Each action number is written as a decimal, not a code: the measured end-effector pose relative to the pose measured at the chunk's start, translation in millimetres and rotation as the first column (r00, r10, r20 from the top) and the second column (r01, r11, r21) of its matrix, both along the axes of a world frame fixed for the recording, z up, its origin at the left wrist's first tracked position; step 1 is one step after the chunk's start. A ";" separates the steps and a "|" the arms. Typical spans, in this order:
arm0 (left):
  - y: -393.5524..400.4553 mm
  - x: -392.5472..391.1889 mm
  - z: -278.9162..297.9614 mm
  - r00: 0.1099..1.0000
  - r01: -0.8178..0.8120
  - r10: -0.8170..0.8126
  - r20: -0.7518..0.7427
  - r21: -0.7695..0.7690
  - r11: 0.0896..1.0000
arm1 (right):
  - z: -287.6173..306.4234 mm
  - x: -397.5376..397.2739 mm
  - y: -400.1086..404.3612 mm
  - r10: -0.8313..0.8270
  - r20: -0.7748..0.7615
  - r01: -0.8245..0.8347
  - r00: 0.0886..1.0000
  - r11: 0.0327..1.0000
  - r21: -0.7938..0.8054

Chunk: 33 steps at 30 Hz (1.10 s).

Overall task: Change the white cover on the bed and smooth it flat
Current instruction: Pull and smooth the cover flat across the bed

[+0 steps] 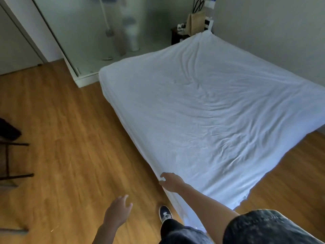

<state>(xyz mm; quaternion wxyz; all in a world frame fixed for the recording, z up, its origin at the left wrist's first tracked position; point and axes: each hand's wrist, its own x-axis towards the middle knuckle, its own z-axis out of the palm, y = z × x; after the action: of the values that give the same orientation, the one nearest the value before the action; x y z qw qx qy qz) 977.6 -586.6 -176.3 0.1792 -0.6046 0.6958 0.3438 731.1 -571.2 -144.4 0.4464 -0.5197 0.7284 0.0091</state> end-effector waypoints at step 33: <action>-663.5 156.2 3.9 0.965 0.262 -0.261 -0.035 0.031 0.964 | -16.4 166.3 -615.5 -0.148 -0.018 0.149 0.989 0.987 0.055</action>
<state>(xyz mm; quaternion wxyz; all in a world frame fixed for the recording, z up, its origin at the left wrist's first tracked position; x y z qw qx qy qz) 1133.8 -1250.1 -172.3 0.2230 -0.4989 0.7661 0.3384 897.4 -1186.7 -160.8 0.4552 -0.4512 0.7676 0.0000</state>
